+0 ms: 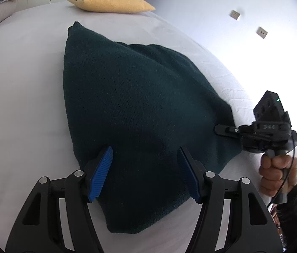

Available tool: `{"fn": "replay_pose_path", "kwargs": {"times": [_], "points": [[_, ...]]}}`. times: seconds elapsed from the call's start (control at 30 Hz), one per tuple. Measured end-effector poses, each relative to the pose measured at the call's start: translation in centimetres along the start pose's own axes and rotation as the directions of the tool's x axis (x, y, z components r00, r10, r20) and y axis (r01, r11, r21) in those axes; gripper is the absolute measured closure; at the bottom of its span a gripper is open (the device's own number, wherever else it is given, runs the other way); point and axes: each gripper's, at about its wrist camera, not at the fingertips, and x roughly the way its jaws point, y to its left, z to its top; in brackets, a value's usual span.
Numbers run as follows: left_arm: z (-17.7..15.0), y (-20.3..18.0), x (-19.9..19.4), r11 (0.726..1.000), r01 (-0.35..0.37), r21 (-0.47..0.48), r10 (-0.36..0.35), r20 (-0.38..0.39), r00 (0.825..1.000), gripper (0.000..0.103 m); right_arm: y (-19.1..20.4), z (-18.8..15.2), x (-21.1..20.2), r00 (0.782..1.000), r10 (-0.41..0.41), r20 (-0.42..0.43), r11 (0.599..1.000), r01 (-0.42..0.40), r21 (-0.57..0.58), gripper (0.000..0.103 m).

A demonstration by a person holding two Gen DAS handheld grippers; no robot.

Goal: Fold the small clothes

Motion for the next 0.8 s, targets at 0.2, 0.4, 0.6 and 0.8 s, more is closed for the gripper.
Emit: {"fn": "replay_pose_path", "kwargs": {"times": [0.2, 0.4, 0.6, 0.8], "points": [[-0.2, -0.2, 0.3, 0.999, -0.026, 0.032, 0.027, -0.019, 0.999, 0.04, 4.7, 0.2, -2.5, 0.963, -0.256, 0.083, 0.961, 0.262, -0.082, 0.07], [-0.2, -0.1, 0.2, 0.999, -0.025, 0.033, 0.026, -0.024, 0.999, 0.04, 11.4, 1.0, -2.9, 0.885, -0.403, 0.231, 0.872, 0.448, -0.195, 0.05], [-0.4, 0.0, 0.0, 0.999, -0.027, 0.039, 0.028, -0.02, 0.999, 0.04, 14.2, 1.4, -1.0, 0.939, -0.252, 0.233, 0.911, 0.311, -0.27, 0.05], [0.0, 0.1, -0.2, 0.999, -0.014, 0.034, 0.015, -0.017, 1.0, 0.039, 10.0, 1.6, 4.2, 0.958, -0.269, 0.105, 0.927, 0.287, -0.243, 0.077]]}}
